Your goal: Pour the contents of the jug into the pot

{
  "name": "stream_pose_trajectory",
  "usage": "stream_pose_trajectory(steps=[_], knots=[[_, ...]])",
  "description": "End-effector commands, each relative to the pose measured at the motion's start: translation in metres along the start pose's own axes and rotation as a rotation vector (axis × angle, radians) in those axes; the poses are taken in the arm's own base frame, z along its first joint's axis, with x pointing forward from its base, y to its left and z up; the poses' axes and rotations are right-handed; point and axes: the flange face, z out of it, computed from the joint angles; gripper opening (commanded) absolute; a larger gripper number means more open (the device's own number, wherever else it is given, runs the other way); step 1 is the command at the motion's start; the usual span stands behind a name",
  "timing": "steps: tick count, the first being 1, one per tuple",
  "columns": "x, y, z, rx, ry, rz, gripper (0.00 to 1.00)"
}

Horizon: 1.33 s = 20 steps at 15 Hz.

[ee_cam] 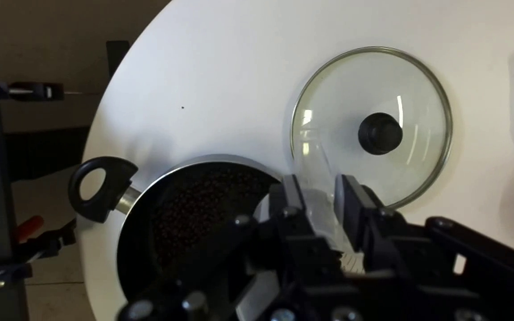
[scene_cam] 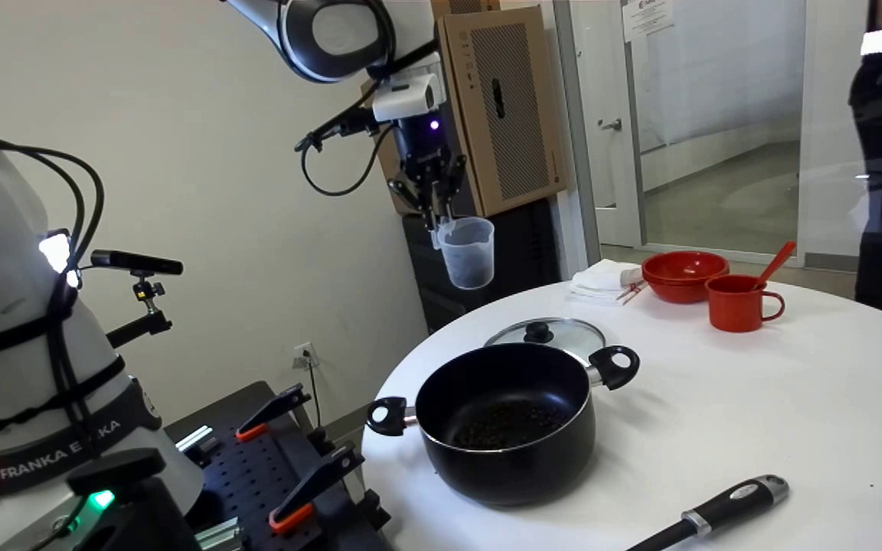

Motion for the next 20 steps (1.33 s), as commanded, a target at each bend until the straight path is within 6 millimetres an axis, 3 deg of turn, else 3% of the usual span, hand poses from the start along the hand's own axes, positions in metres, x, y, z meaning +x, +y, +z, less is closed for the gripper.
stream_pose_trajectory(steps=[1, 5, 9, 14, 20], knots=[[0.016, -0.019, 0.021, -0.116, -0.060, -0.047, 0.06], [0.018, -0.022, 0.062, -0.249, -0.193, -0.131, 0.06], [0.036, -0.026, 0.075, -0.327, -0.396, -0.124, 0.06], [0.083, -0.022, 0.069, -0.422, -0.629, -0.023, 0.06], [0.165, -0.023, 0.084, -0.476, -0.886, 0.162, 0.06]])
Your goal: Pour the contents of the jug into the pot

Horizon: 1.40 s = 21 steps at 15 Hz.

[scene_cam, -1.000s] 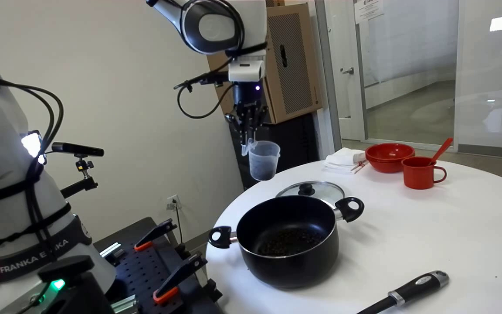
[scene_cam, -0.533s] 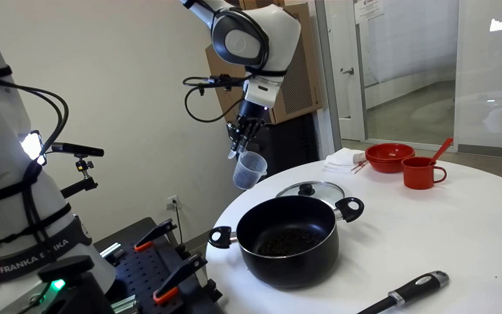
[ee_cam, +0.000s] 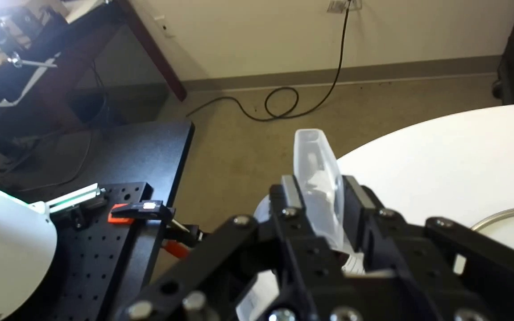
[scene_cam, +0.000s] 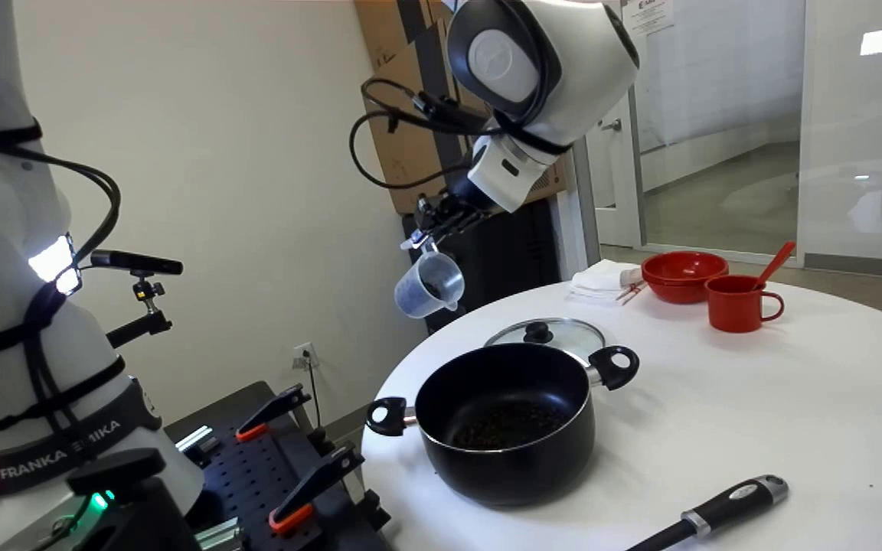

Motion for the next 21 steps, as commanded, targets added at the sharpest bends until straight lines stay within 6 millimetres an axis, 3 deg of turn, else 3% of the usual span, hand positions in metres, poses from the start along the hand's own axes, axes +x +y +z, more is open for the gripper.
stream_pose_trajectory(steps=[1, 4, 9, 13, 21], knots=[[0.043, -0.017, -0.021, -0.006, -0.189, 0.042, 0.06], [0.068, -0.030, -0.025, 0.009, -0.350, 0.059, 0.06], [0.089, -0.059, -0.012, -0.016, -0.558, 0.096, 0.06], [0.099, -0.075, -0.003, -0.057, -0.601, 0.154, 0.06], [0.114, -0.085, -0.009, -0.134, -0.658, 0.228, 0.06]])
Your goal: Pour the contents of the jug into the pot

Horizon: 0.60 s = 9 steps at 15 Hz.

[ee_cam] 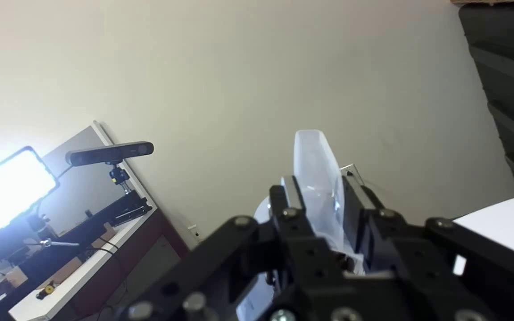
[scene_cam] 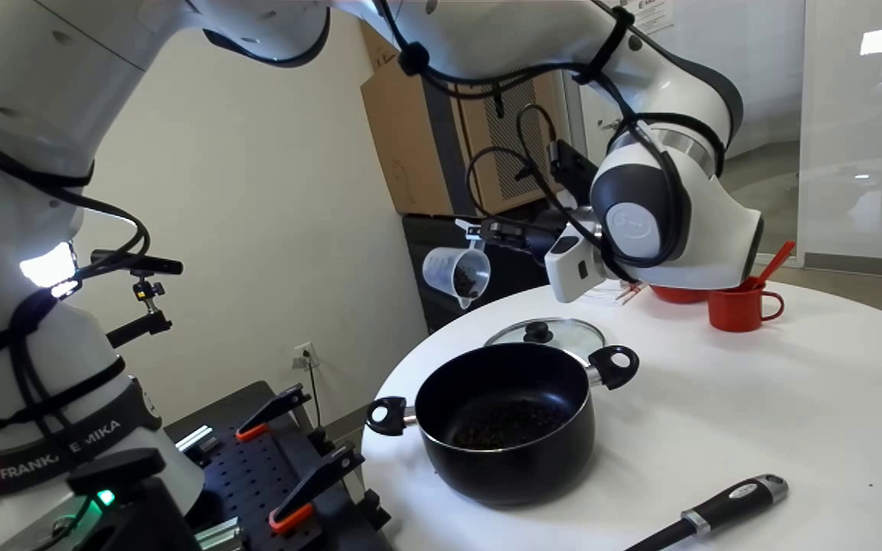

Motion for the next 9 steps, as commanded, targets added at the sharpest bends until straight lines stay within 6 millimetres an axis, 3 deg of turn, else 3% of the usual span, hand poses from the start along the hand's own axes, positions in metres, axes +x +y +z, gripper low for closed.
stream_pose_trajectory(steps=[1, 6, 7, 9], knots=[[0.002, -0.008, -0.013, -0.036, -0.048, 0.048, 0.06], [0.009, -0.015, -0.016, -0.039, -0.040, 0.045, 0.06], [0.015, -0.011, -0.014, -0.009, -0.037, 0.060, 0.26], [0.015, -0.013, -0.014, -0.012, -0.034, 0.058, 0.26]])
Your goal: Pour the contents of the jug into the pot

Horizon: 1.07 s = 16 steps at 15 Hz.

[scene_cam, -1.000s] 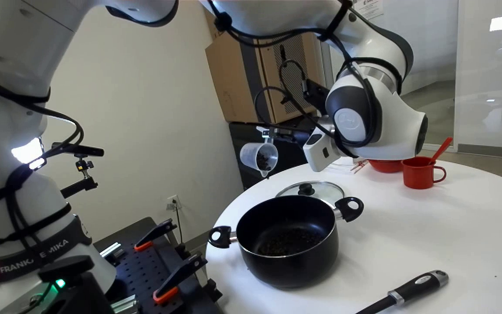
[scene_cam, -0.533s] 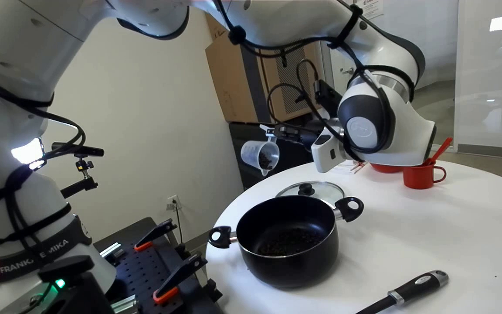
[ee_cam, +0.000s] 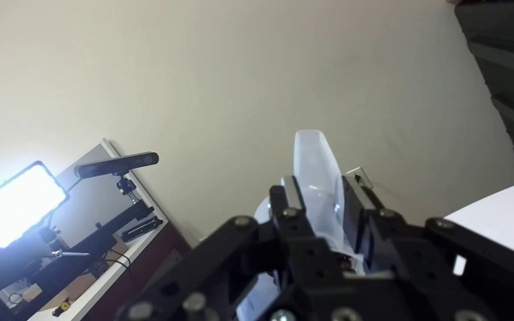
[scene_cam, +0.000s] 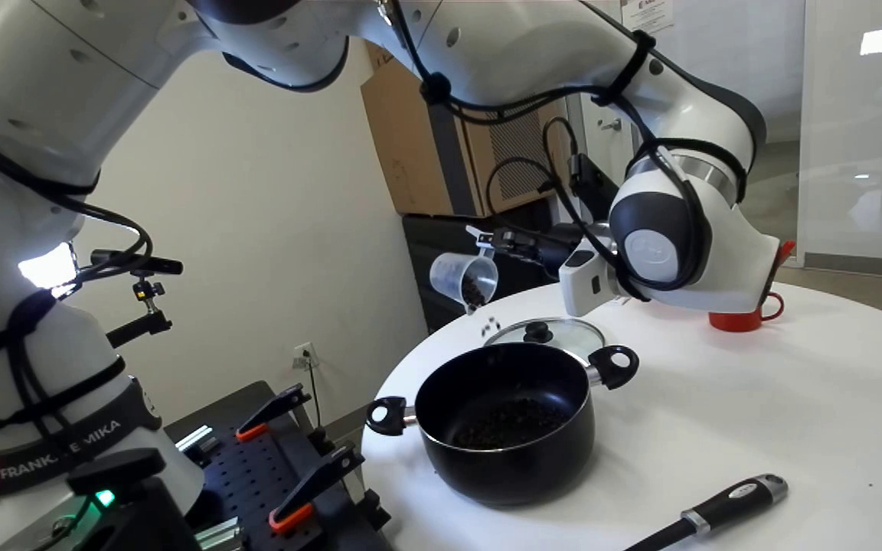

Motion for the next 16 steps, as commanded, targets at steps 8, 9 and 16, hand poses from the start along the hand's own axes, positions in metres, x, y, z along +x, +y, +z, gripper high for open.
stream_pose_trajectory(steps=[8, 9, 16], knots=[[0.000, 0.014, 0.021, -0.179, -0.078, 0.203, 0.06], [-0.001, 0.014, 0.021, -0.171, -0.087, 0.223, 0.06], [-0.008, 0.013, 0.009, -0.138, -0.140, 0.322, 0.06]])
